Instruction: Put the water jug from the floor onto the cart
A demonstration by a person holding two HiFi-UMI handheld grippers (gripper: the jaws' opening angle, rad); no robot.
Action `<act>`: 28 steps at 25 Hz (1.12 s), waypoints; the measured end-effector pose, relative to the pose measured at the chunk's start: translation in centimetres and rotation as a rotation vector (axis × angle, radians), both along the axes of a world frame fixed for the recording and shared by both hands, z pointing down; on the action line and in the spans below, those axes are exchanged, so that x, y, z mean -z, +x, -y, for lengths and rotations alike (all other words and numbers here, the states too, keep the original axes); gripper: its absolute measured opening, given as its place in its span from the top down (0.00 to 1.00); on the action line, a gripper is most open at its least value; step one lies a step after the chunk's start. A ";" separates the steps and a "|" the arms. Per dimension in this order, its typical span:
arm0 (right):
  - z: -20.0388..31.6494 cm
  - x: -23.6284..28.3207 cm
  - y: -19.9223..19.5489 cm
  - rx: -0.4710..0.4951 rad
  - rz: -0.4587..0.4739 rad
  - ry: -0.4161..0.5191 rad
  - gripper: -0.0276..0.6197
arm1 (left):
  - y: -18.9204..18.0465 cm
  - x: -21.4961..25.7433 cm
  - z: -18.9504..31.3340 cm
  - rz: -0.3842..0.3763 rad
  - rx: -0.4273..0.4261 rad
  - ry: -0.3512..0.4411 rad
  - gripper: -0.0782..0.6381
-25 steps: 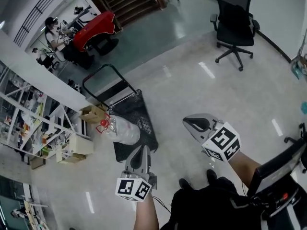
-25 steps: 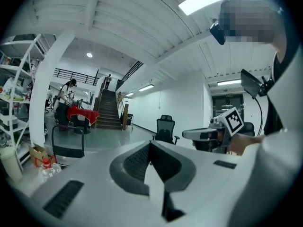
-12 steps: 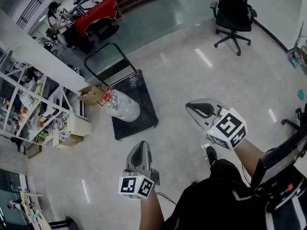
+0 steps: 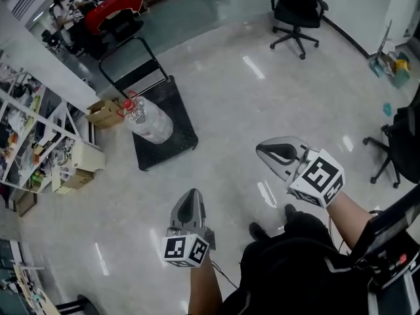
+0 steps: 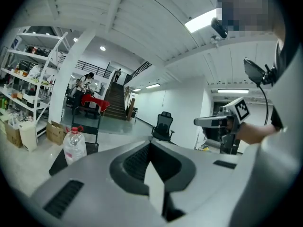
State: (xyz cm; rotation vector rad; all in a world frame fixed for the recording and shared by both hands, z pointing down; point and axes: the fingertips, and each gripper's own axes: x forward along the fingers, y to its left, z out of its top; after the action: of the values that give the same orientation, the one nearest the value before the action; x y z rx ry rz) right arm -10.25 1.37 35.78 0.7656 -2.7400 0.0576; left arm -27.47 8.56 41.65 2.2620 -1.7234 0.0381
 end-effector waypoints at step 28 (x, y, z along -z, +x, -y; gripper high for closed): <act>-28.5 -1.2 33.0 0.017 0.176 -0.066 0.95 | 34.1 3.9 -33.5 0.152 0.029 -0.032 0.89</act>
State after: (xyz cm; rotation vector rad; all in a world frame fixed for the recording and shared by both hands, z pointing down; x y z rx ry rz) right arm 22.73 29.89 36.93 0.7513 -2.8929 0.2200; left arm 6.59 42.03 37.76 2.2626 -1.8162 0.2352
